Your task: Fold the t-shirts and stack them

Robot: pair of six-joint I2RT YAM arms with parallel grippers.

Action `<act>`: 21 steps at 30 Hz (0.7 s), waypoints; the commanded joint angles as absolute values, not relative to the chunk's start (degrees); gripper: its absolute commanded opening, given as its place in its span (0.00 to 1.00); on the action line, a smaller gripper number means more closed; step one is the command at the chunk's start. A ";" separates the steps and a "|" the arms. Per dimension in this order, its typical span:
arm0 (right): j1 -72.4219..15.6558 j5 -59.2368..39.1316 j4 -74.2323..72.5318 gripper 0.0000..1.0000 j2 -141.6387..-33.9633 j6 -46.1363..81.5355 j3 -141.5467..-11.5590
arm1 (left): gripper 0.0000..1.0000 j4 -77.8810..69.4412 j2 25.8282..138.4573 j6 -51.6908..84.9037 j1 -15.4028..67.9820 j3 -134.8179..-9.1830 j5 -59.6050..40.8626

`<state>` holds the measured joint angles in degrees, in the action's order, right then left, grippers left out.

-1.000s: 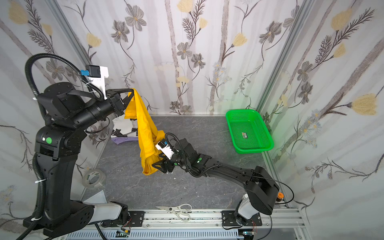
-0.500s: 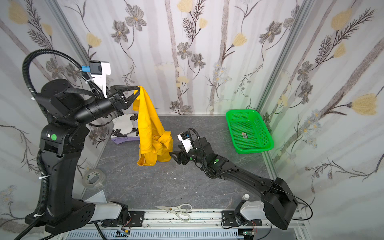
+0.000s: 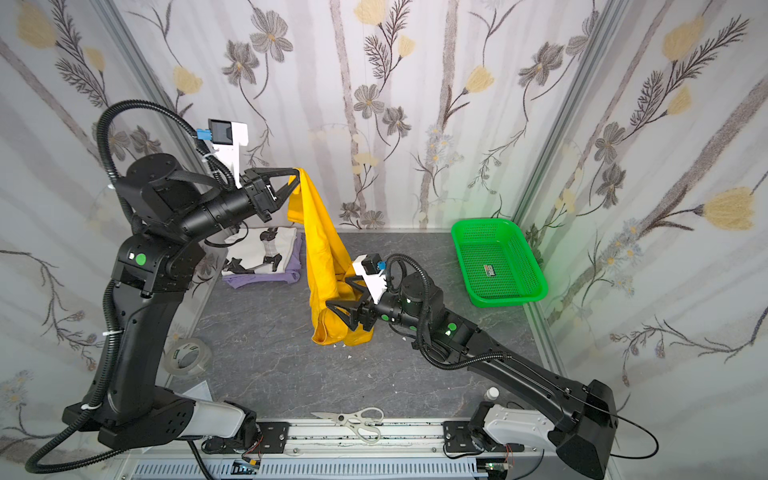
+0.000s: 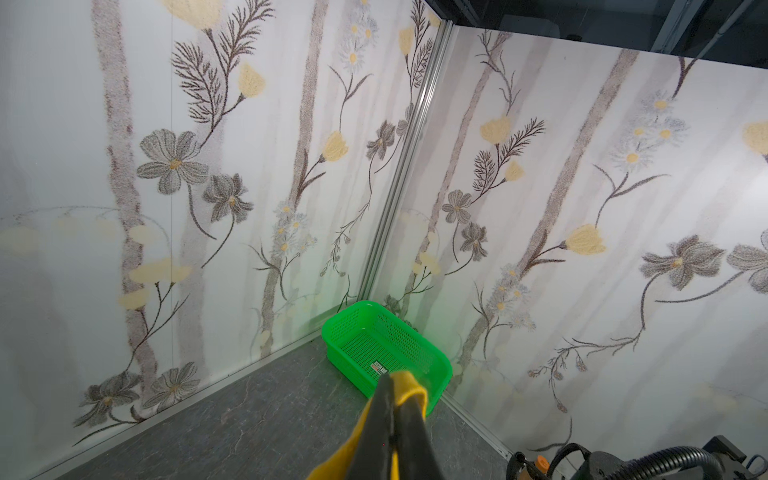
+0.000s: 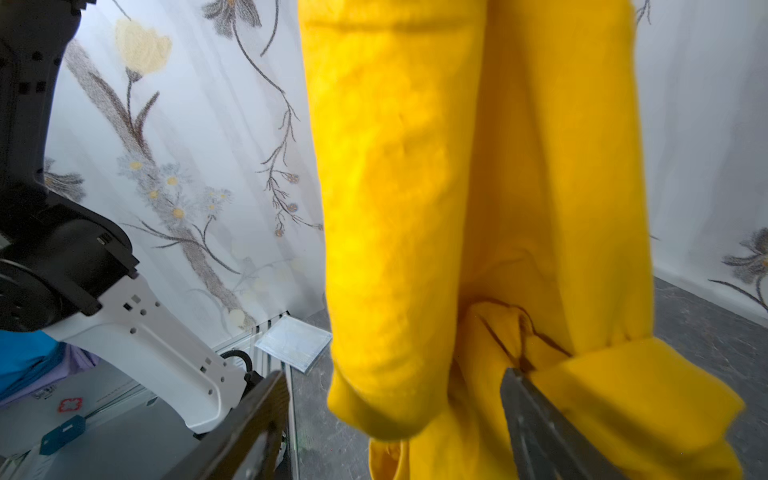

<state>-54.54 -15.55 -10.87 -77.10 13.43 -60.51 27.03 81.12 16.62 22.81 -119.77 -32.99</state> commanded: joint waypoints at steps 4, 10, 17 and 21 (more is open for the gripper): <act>-55.92 -12.69 -12.03 0.66 -85.40 16.25 -69.64 | 0.00 27.96 80.49 12.95 23.97 -120.00 -27.39; -56.19 0.57 0.74 0.00 -87.72 15.73 -75.65 | 0.00 31.02 78.64 9.37 24.08 -118.92 -18.58; -54.24 12.44 12.82 0.00 -72.77 11.02 -73.35 | 0.00 32.95 75.65 5.40 24.02 -117.64 -8.04; -48.66 12.44 18.81 0.00 -73.23 6.58 -81.58 | 0.00 33.05 72.43 5.55 24.03 -117.69 -9.67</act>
